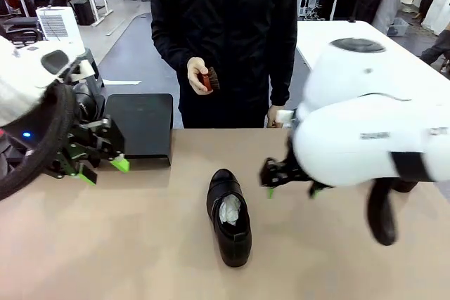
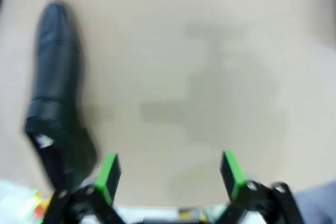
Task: Organize the shoes by placing them on the stand.
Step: Place the Shoe from the middle of the table onto the Shoes Stand.
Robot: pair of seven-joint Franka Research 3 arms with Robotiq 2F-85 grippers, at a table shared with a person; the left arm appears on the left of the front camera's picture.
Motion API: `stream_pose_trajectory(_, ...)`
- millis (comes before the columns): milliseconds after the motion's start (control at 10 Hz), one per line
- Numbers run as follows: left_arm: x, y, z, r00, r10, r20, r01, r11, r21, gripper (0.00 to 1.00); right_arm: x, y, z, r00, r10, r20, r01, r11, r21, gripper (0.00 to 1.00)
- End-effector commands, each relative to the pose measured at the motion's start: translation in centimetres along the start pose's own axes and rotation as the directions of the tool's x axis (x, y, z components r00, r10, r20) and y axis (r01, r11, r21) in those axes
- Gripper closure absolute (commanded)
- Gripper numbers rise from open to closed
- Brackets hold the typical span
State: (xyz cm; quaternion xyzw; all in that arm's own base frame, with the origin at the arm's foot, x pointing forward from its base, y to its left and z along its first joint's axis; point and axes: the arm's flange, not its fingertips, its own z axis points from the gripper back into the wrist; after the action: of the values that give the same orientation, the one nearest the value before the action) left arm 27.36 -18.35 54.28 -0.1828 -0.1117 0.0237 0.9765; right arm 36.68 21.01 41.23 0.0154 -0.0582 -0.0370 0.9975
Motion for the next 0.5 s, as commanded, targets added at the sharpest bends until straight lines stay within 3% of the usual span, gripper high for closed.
stream_pose_trajectory(0, -2.4, -6.5, -1.3, 0.997, -0.073, 0.041, 0.074, 0.996, -0.04, 0.39, 0.2, -6.0, 1.6, 0.989, -0.147, 0.025, 0.149, 0.985, -0.083, 0.0)
stream_pose_trajectory(200, -3.3, -11.0, -4.5, 1.0, -0.002, 0.01, 0.002, 0.999, -0.049, 0.39, -0.2, -8.5, 1.7, 0.976, -0.217, 0.027, 0.218, 0.974, -0.062, 0.0)
stream_pose_trajectory(300, -2.9, -12.0, -6.1, 1.0, -0.017, 0.002, 0.017, 1.0, -0.014, 0.39, -0.3, -9.6, 1.8, 0.959, -0.281, 0.03, 0.282, 0.958, -0.058, 0.0)
stream_pose_trajectory(400, -5.0, -10.0, -2.6, 0.997, -0.074, 0.017, 0.074, 0.997, -0.037, 0.39, 0.4, -9.4, 1.9, 0.984, -0.178, 0.025, 0.18, 0.981, -0.07, 0.0)
